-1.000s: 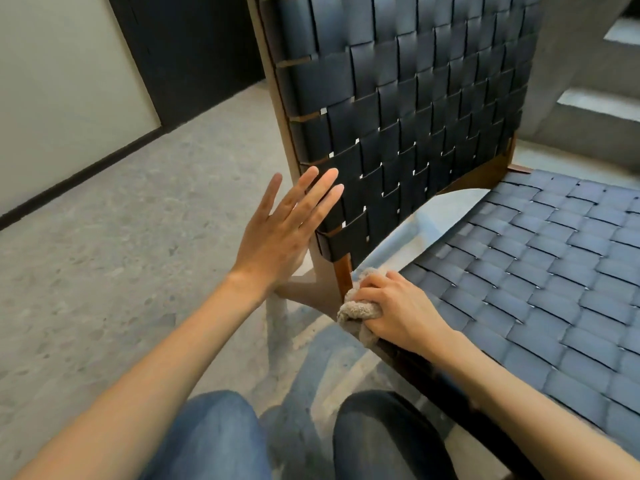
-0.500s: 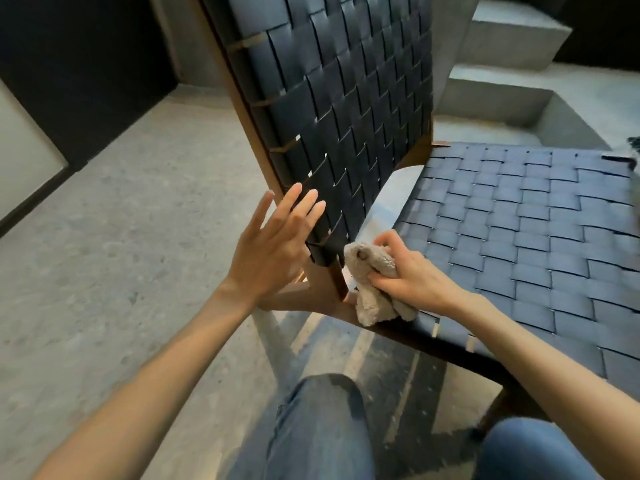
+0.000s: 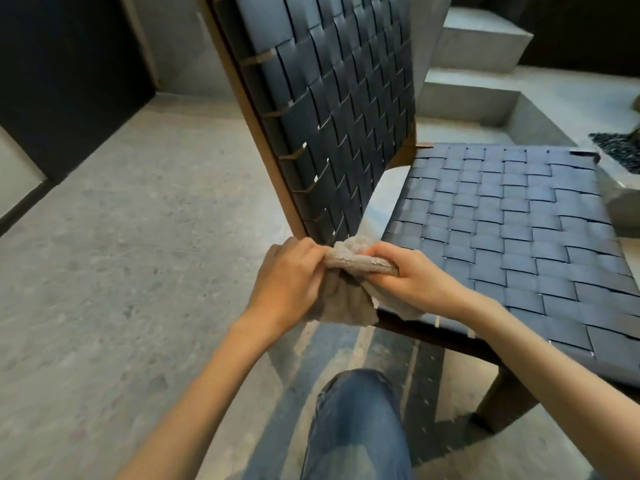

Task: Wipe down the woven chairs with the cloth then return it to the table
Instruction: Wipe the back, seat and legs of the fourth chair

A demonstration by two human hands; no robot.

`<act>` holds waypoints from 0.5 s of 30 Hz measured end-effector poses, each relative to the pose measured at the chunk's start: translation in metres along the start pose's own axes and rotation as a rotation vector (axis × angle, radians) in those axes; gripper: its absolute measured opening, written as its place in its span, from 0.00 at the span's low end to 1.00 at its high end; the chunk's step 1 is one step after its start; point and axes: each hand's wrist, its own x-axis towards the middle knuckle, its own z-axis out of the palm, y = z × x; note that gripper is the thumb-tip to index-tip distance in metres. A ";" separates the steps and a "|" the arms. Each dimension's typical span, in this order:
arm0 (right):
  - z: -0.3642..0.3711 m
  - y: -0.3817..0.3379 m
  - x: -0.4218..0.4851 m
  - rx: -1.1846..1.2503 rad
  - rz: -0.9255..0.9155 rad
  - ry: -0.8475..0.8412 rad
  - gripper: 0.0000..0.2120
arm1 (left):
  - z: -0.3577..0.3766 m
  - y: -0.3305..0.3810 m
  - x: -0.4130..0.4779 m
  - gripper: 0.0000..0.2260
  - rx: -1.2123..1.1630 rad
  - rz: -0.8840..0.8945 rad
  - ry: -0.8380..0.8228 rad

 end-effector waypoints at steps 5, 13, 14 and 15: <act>-0.001 -0.019 0.012 -0.094 -0.125 0.092 0.03 | -0.029 -0.024 -0.013 0.12 0.021 -0.186 0.037; 0.016 -0.061 0.057 -0.286 -0.060 0.685 0.08 | -0.052 -0.049 0.022 0.09 -0.293 -0.511 0.296; 0.015 -0.067 0.063 -0.278 -0.048 0.710 0.08 | -0.053 -0.049 0.031 0.08 -0.365 -0.507 0.310; 0.015 -0.072 0.068 -0.258 -0.050 0.715 0.08 | -0.053 -0.049 0.039 0.08 -0.437 -0.493 0.313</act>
